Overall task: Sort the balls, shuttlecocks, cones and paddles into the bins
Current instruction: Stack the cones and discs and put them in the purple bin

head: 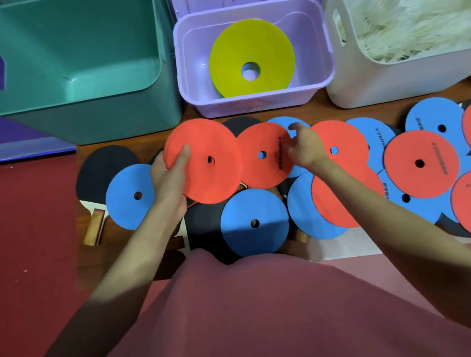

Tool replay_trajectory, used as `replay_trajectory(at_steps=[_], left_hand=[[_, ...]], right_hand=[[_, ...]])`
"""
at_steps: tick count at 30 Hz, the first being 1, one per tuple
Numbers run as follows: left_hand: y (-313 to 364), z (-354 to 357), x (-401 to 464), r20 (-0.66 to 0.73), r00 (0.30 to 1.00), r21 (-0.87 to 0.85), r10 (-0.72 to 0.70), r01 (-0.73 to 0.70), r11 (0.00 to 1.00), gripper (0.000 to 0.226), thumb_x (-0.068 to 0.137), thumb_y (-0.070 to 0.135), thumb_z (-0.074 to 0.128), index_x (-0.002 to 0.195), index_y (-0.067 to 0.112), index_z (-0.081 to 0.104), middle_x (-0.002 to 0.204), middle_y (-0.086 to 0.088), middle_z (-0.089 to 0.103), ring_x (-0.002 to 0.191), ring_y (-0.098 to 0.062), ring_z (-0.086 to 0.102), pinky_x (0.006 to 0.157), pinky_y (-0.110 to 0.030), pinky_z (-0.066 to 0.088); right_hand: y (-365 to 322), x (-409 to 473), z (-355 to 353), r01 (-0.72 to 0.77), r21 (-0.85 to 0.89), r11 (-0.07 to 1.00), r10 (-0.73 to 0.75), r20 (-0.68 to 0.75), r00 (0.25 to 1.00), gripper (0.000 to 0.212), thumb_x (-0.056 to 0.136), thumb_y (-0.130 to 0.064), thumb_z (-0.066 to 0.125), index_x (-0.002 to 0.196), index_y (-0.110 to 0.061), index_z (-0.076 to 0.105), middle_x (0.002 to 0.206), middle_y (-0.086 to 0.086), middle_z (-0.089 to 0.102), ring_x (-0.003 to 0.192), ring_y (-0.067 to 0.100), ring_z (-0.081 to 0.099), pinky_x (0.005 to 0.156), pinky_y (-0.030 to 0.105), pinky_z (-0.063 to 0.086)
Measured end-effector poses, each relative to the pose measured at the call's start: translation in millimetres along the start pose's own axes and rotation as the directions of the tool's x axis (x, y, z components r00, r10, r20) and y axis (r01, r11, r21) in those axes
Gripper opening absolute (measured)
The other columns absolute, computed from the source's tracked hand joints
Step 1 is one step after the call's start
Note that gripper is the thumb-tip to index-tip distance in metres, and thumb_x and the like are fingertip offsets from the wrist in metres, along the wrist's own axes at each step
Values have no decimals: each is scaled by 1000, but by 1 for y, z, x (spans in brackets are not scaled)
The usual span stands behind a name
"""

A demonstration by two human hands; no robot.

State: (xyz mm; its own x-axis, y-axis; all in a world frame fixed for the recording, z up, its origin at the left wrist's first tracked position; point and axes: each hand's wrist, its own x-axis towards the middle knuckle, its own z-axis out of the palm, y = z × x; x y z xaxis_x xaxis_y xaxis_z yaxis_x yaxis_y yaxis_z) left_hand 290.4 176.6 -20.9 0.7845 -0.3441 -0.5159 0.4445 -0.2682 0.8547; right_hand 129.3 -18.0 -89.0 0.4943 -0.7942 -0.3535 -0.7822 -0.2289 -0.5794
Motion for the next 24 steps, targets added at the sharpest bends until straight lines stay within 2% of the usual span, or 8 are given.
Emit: replay_trajectory(at_steps=[4, 7, 9, 12, 16, 20, 22, 24], left_hand=[[3, -7, 6, -18, 1000, 1, -6, 6, 1000, 35, 92, 24, 61, 123, 11, 56, 109, 0, 64, 92, -11, 62, 70, -22, 53], [7, -6, 9, -51, 997, -54, -65, 62, 997, 31, 94, 26, 58, 121, 12, 56, 110, -3, 62, 95, -17, 60, 80, -32, 50], [9, -3, 10, -53, 994, -101, -99, 93, 991, 31, 95, 25, 56, 122, 10, 55, 107, -5, 64, 94, -18, 62, 80, -33, 50], [12, 6, 9, -17, 992, -161, -125, 121, 980, 31, 96, 23, 55, 122, 7, 57, 108, -9, 67, 100, -23, 64, 85, -37, 52], [22, 29, 5, 89, 990, -218, -113, 130, 967, 32, 100, 28, 45, 122, 11, 62, 112, -7, 68, 103, -19, 65, 90, -36, 53], [41, 50, 7, 45, 988, -255, -146, 153, 955, 34, 100, 38, 42, 105, 14, 66, 92, -1, 71, 85, -17, 67, 72, -31, 56], [49, 59, 14, 17, 992, -212, -127, 127, 969, 39, 100, 42, 39, 103, 13, 65, 90, -1, 70, 83, -17, 67, 72, -32, 57], [57, 70, 22, 20, 995, -194, -96, 98, 976, 43, 101, 43, 35, 106, 10, 62, 91, -2, 68, 82, -16, 66, 71, -30, 56]], right_hand=[[-5, -20, -25, 247, 103, 964, -222, -206, 953, 40, 81, 5, 47, 116, -6, 63, 109, 12, 69, 99, 28, 63, 80, 31, 44], [-12, -33, -43, 331, 371, 868, -232, -287, 929, 33, 83, 3, 43, 112, -2, 59, 101, 5, 65, 89, 4, 59, 83, 24, 45], [-21, -38, -51, 311, 583, 751, -199, -249, 948, 26, 87, 8, 44, 107, -5, 54, 95, 0, 63, 84, -6, 58, 80, 17, 44], [-37, -41, -51, 228, 743, 629, -219, -113, 969, 22, 91, 7, 48, 107, -7, 53, 89, -7, 67, 84, 3, 61, 75, 20, 48], [-57, -34, -36, 238, 656, 717, -288, -32, 957, 24, 92, 7, 48, 113, -3, 55, 68, -21, 64, 64, -6, 56, 60, 11, 43], [-69, -21, -30, 301, 533, 791, -275, -129, 953, 24, 88, -12, 57, 112, -10, 53, 83, 21, 66, 73, 22, 60, 68, 37, 48], [-70, -12, -31, 327, 453, 829, -275, -178, 945, 24, 89, -16, 58, 111, -8, 52, 81, 24, 62, 70, 32, 58, 61, 35, 45], [-73, -4, -38, 399, 338, 852, -323, -260, 910, 28, 90, -16, 59, 115, -5, 55, 83, 15, 57, 74, 30, 56, 64, 31, 45]])
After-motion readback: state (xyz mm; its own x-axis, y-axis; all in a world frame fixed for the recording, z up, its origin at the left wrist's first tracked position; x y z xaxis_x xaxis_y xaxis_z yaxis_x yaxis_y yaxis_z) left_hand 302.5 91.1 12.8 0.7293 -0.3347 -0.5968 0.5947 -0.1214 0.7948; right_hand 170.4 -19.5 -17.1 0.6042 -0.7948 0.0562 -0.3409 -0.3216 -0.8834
